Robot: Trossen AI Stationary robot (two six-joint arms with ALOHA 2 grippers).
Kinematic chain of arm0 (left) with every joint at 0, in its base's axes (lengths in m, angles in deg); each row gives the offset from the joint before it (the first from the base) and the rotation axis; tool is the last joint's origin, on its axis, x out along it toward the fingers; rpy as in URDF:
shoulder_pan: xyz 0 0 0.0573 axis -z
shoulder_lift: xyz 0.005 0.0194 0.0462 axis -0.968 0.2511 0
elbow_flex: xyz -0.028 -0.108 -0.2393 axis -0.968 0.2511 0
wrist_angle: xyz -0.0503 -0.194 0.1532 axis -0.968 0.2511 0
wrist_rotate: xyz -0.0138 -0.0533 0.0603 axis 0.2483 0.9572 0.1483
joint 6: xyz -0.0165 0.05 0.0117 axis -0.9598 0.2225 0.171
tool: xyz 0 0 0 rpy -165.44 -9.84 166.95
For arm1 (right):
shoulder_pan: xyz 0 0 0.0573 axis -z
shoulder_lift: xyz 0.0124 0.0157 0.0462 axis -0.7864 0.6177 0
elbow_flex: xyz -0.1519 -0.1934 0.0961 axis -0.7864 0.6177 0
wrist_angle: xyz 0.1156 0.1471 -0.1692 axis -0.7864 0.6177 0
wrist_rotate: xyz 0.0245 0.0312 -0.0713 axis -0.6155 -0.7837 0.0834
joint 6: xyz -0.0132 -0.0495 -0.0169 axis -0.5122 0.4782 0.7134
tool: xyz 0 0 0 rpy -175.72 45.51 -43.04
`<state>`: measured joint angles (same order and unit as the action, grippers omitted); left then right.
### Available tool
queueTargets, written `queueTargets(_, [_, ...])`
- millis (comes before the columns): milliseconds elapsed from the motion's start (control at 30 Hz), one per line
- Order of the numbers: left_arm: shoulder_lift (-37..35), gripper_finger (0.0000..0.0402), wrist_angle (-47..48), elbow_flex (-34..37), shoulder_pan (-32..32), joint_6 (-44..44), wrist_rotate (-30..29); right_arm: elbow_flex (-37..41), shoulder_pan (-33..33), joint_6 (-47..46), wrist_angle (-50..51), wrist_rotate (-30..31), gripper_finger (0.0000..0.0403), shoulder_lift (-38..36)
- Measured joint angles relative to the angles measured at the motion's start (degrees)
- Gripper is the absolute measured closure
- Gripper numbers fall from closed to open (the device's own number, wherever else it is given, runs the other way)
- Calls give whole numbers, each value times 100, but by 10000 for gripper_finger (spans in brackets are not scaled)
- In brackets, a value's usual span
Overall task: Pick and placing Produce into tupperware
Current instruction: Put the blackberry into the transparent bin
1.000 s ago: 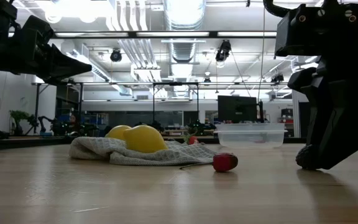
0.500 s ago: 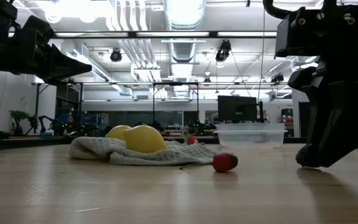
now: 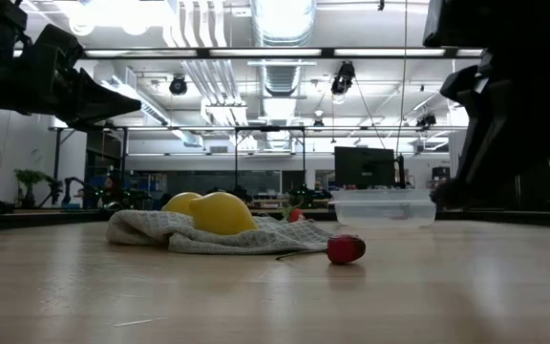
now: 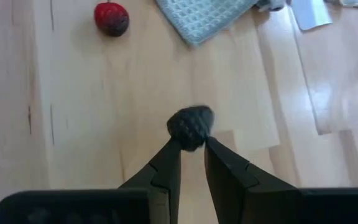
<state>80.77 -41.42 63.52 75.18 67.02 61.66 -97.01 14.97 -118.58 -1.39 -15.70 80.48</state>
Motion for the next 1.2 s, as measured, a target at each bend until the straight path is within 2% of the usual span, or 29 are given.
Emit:
queueTargets(333, [33,401,-5,0,0,0,8,-9,0,-80,83,-7,382,-205])
queueTargets(600, [33,402,-44,0,0,0,10,-9,2,-31,63,-5,377,-205])
queueTargets(733, [33,402,-44,0,0,1,10,-9,2,529,-270,-222,342,-205])
queueTargets(867, [33,402,-44,0,0,2,10,-7,44,1314,-898,-645,282,-205])
queueTargets(1067, [33,402,-44,0,0,2,10,40,215,1725,-626,-650,195,-112])
queueTargets(1200, [33,401,-44,0,0,1,12,87,396,1791,-627,-772,170,43])
